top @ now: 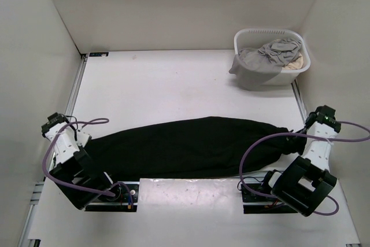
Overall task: Fold and stack the trousers
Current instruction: Fold the trousers
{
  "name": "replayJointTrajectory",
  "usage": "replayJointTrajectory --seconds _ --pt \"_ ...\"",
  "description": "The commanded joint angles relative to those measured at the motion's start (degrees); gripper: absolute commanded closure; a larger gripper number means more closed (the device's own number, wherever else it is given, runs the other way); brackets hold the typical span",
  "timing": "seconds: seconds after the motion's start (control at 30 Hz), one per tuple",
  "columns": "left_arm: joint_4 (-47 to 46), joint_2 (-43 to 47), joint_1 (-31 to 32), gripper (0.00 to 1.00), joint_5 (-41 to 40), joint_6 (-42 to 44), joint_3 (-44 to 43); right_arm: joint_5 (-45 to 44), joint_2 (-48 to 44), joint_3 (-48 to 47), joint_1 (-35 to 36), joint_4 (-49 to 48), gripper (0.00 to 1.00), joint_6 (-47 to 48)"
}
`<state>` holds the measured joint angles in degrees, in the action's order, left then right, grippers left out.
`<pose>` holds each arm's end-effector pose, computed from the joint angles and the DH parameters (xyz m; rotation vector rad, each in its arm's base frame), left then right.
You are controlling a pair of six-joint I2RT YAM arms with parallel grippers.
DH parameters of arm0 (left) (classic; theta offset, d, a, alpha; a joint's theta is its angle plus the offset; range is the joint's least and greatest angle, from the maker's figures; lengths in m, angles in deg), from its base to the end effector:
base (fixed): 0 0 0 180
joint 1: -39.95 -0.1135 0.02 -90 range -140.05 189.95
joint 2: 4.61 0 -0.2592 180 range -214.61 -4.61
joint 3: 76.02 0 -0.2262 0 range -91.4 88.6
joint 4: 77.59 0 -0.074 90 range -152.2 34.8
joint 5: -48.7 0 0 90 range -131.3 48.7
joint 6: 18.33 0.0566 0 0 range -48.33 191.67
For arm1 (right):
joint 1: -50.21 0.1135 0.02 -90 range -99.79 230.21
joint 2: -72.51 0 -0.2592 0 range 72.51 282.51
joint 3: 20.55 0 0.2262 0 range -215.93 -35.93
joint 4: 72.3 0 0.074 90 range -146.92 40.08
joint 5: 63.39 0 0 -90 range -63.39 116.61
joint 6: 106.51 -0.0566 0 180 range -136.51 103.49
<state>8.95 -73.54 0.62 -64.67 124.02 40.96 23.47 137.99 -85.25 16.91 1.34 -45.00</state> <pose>0.0990 0.1102 0.2062 -0.3295 -2.7780 -0.3601 0.1434 -0.0979 0.2205 1.4833 2.4579 -0.0951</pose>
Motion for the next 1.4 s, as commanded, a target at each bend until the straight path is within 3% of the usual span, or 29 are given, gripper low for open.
replayJointTrajectory --seconds 0.0,0.4,0.47,0.53,0.57,0.6,0.67,0.7,0.8,0.9,1.07,1.2,1.27,1.37 --pt "-4.1 0.5 -0.7 0.86 -3.6 1.2 0.9 -0.7 -1.6 4.0 -0.6 1.1 1.0 2.1" --pt "-10.3 -2.2 -7.1 0.86 -4.7 5.6 2.5 -1.6 1.5 1.1 -2.5 0.9 1.0 2.1" --pt "-11.0 -3.6 -7.7 0.78 -4.7 5.6 3.0 -3.7 1.5 1.1 -3.1 0.9 0.98 2.1" --pt "-11.0 -4.1 -7.7 0.64 -4.7 5.1 4.5 -3.7 2.0 1.8 -3.1 0.9 0.81 1.6" --pt "-11.0 -3.6 -8.2 0.57 -5.3 5.1 5.0 -4.3 2.0 1.8 -3.6 0.9 0.52 1.6" --pt "-11.6 -3.6 -8.2 0.52 -5.3 5.6 5.0 -5.3 2.0 1.8 -3.6 0.9 0.39 1.6" --pt "-11.7 -3.6 -8.8 0.44 -5.8 6.3 5.5 -6.4 2.0 0.3 -3.6 2.2 0.16 1.0" --pt "-11.7 -3.6 -8.8 0.35 -6.6 6.4 5.5 -6.9 2.0 -1.2 -3.6 2.2 0.15 1.0" --pt "-11.7 -5.3 -10.0 0.35 -8.0 7.0 2.4 -7.4 0.5 -3.2 -3.6 2.7 0.15 0.5" --pt "-12.2 -7.8 -10.0 0.37 -6.1 5.7 -7.5 -3.3 -0.3 -5.6 -1.7 0.3 0.24 0.5" --pt "-12.2 -12.5 -7.4 0.38 -1.8 3.6 -22.3 -4.0 -0.8 -8.7 12.8 -3.1 0.28 1.0" --pt "-12.2 -14.8 -3.8 0.38 2.8 2.5 -22.3 -0.4 0.0 -4.4 21.9 -10.8 0.27 -0.4" --pt "-10.6 -13.3 -1.8 0.38 10.7 3.2 -19.6 2.2 1.8 -2.4 24.5 -12.5 0.3 -3.1" --pt "-10.6 -11.9 3.6 0.38 12.6 0.7 -10.8 2.2 5.3 1.7 28.8 -14.3 0.4 -5.6"
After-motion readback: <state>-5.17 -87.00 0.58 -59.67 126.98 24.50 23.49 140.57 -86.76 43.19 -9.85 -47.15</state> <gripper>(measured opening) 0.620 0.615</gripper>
